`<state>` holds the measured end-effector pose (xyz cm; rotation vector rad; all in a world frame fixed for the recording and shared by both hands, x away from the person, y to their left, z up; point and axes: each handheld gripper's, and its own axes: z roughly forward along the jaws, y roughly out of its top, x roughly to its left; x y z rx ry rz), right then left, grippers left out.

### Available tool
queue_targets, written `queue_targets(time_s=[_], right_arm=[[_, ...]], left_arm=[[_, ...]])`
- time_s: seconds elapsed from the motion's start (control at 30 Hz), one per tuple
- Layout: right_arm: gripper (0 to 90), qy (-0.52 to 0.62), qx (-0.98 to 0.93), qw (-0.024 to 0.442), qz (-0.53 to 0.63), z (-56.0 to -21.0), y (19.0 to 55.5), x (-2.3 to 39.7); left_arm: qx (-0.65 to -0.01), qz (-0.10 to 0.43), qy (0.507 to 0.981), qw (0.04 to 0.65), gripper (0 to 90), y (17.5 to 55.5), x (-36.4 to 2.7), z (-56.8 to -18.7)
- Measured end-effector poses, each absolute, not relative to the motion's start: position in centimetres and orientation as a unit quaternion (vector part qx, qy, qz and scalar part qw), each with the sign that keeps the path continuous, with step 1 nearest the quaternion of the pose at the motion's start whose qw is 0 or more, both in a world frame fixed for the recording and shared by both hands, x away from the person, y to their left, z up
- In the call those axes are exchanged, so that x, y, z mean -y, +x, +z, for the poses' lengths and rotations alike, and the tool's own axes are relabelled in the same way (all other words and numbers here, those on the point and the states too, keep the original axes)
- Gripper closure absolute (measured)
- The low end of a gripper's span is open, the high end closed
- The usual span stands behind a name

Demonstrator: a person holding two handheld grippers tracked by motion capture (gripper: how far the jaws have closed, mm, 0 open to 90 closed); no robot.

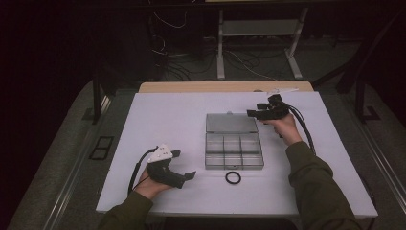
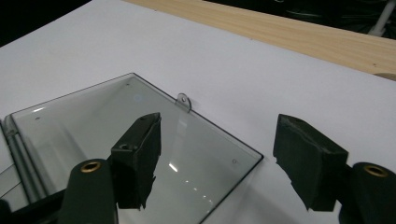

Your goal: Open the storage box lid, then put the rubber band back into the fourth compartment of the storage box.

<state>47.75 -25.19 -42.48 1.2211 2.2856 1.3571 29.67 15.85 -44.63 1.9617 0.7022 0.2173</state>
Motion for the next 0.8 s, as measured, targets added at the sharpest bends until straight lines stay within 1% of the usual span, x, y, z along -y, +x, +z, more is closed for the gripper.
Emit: queue_targets(time_s=[0.47, 0.57, 0.67, 0.73, 0.8], right_arm=[[28.8, 0.390, -0.787, 0.121, 0.463, -40.7, 43.5, 25.6], [27.4, 0.388, -0.786, 0.128, 0.465, -40.5, 42.4, 25.8], [26.3, 0.385, -0.786, 0.130, 0.465, -40.4, 41.2, 26.0], [24.6, 0.387, -0.784, 0.123, 0.469, -40.4, 40.4, 26.2], [22.9, 0.384, -0.788, 0.128, 0.464, -40.5, 39.6, 26.3]], left_arm=[[-0.289, 0.093, 0.814, 0.495, 0.0, 29.7, -15.8, -44.6], [-0.289, 0.093, 0.815, 0.494, 0.0, 29.7, -15.7, -44.6], [-0.289, 0.093, 0.814, 0.496, 0.0, 29.6, -15.7, -44.6], [-0.290, 0.092, 0.814, 0.496, 0.0, 29.6, -15.8, -44.5], [-0.290, 0.093, 0.813, 0.497, 0.0, 29.6, -15.7, -44.6]])
